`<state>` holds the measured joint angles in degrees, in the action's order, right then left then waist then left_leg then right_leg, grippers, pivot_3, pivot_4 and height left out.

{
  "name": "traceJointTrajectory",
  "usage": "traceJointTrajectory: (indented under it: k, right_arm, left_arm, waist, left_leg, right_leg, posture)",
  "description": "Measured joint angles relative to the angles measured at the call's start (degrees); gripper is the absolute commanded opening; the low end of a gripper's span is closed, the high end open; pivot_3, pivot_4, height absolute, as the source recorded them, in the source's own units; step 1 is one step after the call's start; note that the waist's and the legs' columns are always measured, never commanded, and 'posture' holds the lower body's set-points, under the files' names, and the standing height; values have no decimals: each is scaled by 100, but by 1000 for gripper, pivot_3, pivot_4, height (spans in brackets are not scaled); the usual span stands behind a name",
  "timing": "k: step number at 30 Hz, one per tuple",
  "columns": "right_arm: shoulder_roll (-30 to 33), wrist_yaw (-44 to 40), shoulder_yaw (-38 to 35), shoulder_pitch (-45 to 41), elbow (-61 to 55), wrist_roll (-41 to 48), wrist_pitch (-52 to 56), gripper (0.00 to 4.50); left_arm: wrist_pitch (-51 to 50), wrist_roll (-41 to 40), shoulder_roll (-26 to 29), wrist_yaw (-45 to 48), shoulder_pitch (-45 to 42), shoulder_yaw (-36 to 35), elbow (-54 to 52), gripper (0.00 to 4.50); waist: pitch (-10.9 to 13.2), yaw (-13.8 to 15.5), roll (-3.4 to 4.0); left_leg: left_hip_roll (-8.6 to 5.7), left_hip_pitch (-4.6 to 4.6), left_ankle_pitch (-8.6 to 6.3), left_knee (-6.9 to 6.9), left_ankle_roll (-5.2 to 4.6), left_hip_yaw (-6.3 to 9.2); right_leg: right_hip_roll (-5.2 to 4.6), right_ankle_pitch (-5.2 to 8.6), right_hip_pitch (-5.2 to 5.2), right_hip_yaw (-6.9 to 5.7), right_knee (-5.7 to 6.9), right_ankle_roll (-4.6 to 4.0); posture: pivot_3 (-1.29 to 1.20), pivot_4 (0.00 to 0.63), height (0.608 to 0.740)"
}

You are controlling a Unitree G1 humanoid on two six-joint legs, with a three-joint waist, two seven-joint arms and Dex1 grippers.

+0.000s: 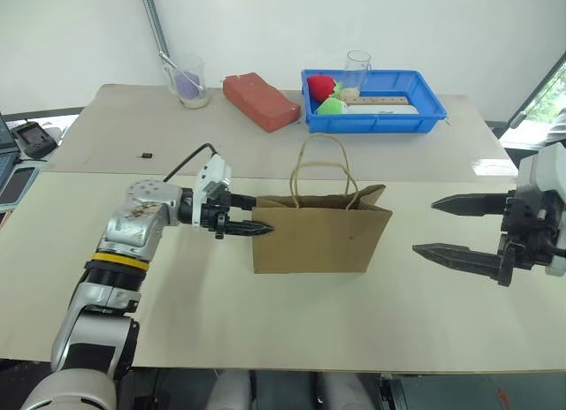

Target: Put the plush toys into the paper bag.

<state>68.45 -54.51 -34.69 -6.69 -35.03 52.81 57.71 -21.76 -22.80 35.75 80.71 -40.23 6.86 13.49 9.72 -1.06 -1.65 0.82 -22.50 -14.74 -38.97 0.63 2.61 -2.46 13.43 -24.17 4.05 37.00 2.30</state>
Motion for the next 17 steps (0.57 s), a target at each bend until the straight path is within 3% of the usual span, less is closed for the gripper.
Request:
traceJointTrajectory:
  k: [10, 17]
  right_arm:
    - [1182, -1741, 552, -295, 1789, -1154, -1518, 4409]
    - [1439, -2533, 1354, -945, 2797, -1613, -2375, 4409]
  left_arm:
    - [-269, 481, 1853, -1276, 1228, -1318, -1642, 4124]
    - [-637, 249, 2251, -1423, 1667, -1993, -1780, 4124]
  waist:
    - [4, 2, 6]
    - [6, 15, 10]
  left_leg:
    - [7, 11, 0, 2, 0, -16]
    - [7, 9, 0, 5, 0, -21]
  right_leg:
    - [-5, 3, 0, 3, -2, -2]
    - [-8, 5, -5, 3, -2, -5]
  posture:
    - [0, 150, 740]
    - [0, 150, 740]
